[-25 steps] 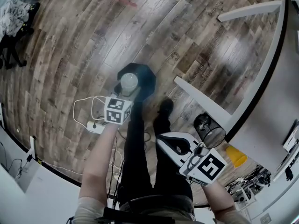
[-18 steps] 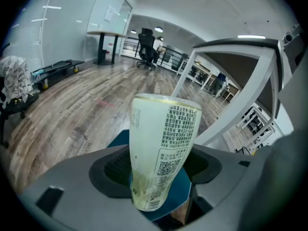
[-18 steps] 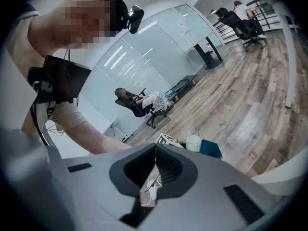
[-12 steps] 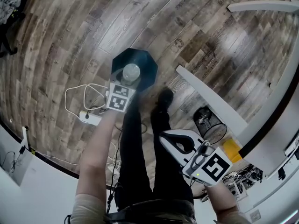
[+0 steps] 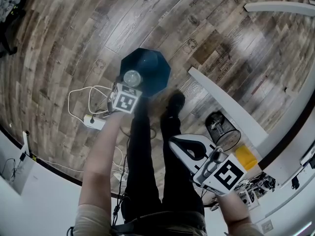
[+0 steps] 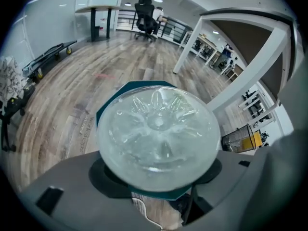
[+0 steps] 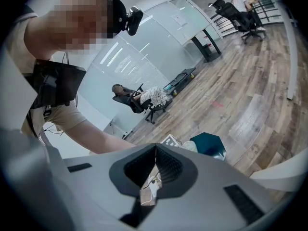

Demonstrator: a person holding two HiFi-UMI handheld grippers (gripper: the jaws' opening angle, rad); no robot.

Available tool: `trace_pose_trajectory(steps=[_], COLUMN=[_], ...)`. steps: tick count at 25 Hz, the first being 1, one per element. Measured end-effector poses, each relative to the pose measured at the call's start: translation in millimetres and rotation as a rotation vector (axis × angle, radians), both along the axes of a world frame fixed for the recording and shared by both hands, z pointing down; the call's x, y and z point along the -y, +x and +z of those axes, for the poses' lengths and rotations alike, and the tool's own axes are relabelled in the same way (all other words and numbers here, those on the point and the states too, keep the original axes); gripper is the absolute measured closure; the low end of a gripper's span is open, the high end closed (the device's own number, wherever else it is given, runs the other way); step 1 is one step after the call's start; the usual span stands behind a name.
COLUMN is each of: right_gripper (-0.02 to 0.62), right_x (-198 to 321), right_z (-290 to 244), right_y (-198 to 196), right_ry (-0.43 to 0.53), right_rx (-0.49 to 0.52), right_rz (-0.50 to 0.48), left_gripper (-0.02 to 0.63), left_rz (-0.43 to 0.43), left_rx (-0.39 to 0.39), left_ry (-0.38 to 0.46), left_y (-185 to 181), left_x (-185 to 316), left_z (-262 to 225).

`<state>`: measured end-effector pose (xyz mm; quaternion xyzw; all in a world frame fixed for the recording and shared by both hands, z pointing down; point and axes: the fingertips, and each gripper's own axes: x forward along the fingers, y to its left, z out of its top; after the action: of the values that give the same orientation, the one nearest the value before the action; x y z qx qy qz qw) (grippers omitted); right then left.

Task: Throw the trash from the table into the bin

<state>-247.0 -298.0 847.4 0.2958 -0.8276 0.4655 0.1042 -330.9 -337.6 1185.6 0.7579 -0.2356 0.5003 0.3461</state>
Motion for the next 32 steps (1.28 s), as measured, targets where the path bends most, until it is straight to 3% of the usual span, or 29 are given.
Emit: trace_pose_trajectory(steps=[4, 18, 22, 32], right_gripper=[0.581, 0.581, 0.581, 0.581], right_x=[3.1, 7.6, 2.3, 24.2], right_z=[0.2, -12.7, -21.5, -81.1], right_y=[-4.6, -8.0, -4.9, -9.1], right_ry=[-0.004, 0.004, -0.023, 0.059], right_rx=[-0.002, -0.006, -0.024, -0.031], right_rz=[0.0, 0.013, -0.002, 0.047], left_gripper=[0.314, 0.304, 0.304, 0.305], left_rz=[0.032, 0.072, 0.069, 0.056], left_rx=[0.036, 0.019, -0.009, -0.038], left_ry=[-0.026, -0.069, -0.041, 0.049], left_y=[-7.5, -11.0, -8.3, -10.2], left_x=[-4.8, -7.6, -0.8, 39.1], left_z=[4.8, -8.3, -29.4, -99.6])
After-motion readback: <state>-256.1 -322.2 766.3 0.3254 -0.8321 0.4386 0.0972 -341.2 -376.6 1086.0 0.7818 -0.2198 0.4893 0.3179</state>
